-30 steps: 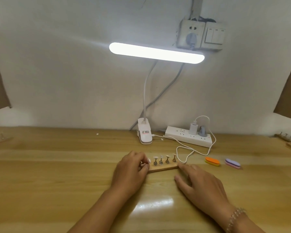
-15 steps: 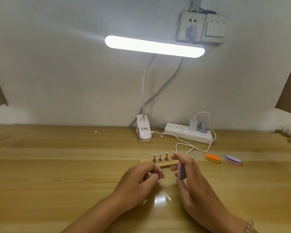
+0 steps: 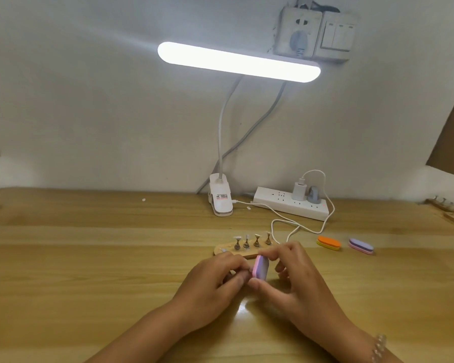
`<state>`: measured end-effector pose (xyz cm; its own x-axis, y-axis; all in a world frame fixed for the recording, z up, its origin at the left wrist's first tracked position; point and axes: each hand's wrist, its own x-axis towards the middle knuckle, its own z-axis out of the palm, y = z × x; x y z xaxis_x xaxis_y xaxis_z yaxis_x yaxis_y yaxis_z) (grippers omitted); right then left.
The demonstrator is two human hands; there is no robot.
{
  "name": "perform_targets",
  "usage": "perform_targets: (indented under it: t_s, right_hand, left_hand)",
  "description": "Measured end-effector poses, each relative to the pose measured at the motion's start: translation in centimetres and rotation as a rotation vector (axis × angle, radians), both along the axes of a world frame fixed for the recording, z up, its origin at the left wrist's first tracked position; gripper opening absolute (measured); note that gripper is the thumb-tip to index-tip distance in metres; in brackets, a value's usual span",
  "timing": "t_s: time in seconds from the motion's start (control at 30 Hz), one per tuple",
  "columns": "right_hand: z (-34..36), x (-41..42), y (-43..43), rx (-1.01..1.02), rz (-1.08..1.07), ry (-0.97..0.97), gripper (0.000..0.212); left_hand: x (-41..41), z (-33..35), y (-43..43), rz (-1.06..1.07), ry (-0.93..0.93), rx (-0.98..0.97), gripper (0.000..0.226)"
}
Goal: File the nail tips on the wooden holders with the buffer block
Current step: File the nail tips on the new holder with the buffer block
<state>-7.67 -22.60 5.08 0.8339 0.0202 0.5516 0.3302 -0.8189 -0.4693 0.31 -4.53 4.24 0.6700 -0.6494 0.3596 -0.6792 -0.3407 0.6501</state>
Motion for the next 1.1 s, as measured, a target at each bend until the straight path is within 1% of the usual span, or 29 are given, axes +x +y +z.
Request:
perform_targets:
  t_s: [0.07,0.13,0.17,0.27,0.3,0.4,0.43,0.47,0.53,0.57,0.67,0.7,0.73,0.83,0.93,1.0,1.07,1.1]
  right_hand:
    - [-0.08,-0.22,0.15,-0.061,0.026,0.017,0.037]
    - [-0.16,-0.39,0.46,-0.134,0.082,0.029,0.039]
    - [-0.10,-0.26,0.42,-0.121,0.086,0.031,0.038]
    - [0.25,0.13,-0.09,0.030,-0.007,0.044,0.032]
    - [0.23,0.08,-0.15,0.017,-0.007,0.045,0.031]
    - [0.18,-0.48,0.45,-0.107,0.098,0.056,0.033]
    - [0.30,-0.42,0.55,-0.098,0.108,0.067,0.033]
    - [0.44,-0.17,0.43,-0.042,0.082,0.060,0.033]
    - [0.62,0.23,0.07,0.056,-0.027,0.049,0.035]
    - [0.60,0.24,0.02,0.048,-0.041,0.045,0.035]
    - [0.20,-0.41,0.48,-0.042,0.086,0.068,0.035]
    - [0.21,-0.43,0.49,-0.016,0.097,0.090,0.034]
    - [0.34,-0.22,0.30,0.054,0.078,0.094,0.032]
    - [0.64,0.44,-0.25,0.218,0.006,0.058,0.025]
    - [0.69,0.01,0.13,0.274,0.026,0.047,0.031]
    - [0.45,-0.19,0.04,0.244,-0.007,0.054,0.029]
    - [0.32,-0.23,-0.10,0.159,-0.012,0.073,0.037]
    - [0.24,-0.29,0.05,0.105,0.023,0.085,0.041]
  left_hand:
    - [-0.05,-0.02,0.03,0.008,-0.003,0.028,0.014]
    - [-0.14,-0.03,0.03,0.008,0.003,0.043,0.020]
    - [-0.16,0.06,-0.02,0.007,0.006,0.046,0.020]
    - [-0.30,0.33,-0.06,0.021,0.010,0.056,0.013]
    - [-0.34,0.36,-0.03,0.021,0.016,0.054,0.012]
    - [-0.36,0.25,0.01,0.011,0.025,0.057,0.016]
    - [-0.34,0.25,0.01,0.012,0.023,0.059,0.018]
    - [-0.30,0.26,-0.02,0.014,0.021,0.059,0.018]
    - [-0.26,0.25,-0.03,0.014,0.021,0.055,0.016]
    - [-0.26,0.22,-0.02,0.010,0.024,0.054,0.016]
    - [-0.27,0.13,0.01,-0.002,0.029,0.068,0.020]
    - [-0.25,0.11,0.03,0.002,0.030,0.069,0.021]
    - [-0.24,0.10,0.02,0.005,0.031,0.062,0.019]
    - [-0.48,0.20,-0.03,0.004,0.064,0.019,0.014]
    - [-0.60,0.36,0.00,0.028,0.100,-0.047,0.019]
    - [-0.69,0.40,-0.02,0.039,0.106,-0.064,0.020]
    - [-0.74,0.38,-0.09,0.041,0.120,-0.078,0.015]
    - [-0.74,0.36,-0.08,0.041,0.128,-0.084,0.013]
